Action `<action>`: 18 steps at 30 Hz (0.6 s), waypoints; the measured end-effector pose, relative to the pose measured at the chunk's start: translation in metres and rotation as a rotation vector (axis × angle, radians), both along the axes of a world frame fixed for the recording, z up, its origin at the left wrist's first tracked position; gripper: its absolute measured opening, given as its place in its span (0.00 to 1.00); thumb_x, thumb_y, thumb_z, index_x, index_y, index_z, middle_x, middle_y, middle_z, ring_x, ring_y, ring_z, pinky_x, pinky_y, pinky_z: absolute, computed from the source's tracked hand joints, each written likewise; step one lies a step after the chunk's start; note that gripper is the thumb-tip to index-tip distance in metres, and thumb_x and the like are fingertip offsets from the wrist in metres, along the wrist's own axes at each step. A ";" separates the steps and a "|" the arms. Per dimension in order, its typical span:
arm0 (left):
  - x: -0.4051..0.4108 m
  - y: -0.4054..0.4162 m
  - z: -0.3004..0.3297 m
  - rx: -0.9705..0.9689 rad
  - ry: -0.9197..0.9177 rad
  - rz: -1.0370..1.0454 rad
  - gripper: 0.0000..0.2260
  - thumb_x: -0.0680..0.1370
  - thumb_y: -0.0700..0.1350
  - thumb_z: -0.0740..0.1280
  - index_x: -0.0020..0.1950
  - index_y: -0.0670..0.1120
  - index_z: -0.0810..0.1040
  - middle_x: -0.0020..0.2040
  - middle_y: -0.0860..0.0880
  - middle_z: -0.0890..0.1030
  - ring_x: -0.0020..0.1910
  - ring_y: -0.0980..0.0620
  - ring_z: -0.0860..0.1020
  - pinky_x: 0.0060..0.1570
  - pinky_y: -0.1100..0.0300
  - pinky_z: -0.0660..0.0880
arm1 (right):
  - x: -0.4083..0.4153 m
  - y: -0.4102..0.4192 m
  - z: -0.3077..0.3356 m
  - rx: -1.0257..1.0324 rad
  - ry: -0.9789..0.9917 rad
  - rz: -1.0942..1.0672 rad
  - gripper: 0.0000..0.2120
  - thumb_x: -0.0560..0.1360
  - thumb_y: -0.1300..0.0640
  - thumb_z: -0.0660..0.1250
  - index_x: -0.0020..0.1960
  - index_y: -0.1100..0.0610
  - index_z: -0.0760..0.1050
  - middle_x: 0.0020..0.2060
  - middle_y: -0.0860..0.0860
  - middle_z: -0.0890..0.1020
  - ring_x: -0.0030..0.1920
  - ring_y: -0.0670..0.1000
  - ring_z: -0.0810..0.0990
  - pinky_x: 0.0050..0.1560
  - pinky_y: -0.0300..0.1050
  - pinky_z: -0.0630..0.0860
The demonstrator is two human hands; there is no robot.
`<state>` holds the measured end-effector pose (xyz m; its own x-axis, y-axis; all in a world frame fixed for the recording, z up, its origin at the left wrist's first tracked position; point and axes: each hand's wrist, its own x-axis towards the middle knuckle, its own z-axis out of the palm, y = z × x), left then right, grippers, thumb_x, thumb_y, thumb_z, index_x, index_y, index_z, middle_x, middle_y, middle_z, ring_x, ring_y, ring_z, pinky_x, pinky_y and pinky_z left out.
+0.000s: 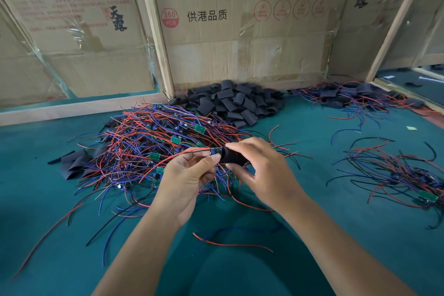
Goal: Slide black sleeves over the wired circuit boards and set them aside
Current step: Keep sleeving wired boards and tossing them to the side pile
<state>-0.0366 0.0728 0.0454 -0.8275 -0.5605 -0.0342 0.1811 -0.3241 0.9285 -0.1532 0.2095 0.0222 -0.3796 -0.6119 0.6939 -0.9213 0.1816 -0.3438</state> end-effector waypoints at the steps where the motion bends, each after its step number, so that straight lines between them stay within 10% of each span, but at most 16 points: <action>1: -0.001 0.000 0.000 0.007 -0.010 -0.001 0.10 0.66 0.41 0.75 0.43 0.44 0.77 0.32 0.50 0.77 0.31 0.55 0.75 0.41 0.60 0.72 | 0.000 0.000 0.000 0.000 0.008 -0.008 0.17 0.76 0.55 0.73 0.63 0.59 0.79 0.52 0.52 0.80 0.54 0.55 0.78 0.53 0.50 0.77; 18: -0.001 -0.003 -0.005 -0.053 -0.151 -0.070 0.09 0.74 0.46 0.72 0.42 0.41 0.78 0.35 0.47 0.77 0.32 0.53 0.75 0.36 0.62 0.76 | -0.001 0.002 0.002 0.037 0.028 0.016 0.19 0.75 0.56 0.73 0.64 0.59 0.79 0.53 0.53 0.80 0.55 0.56 0.78 0.52 0.52 0.77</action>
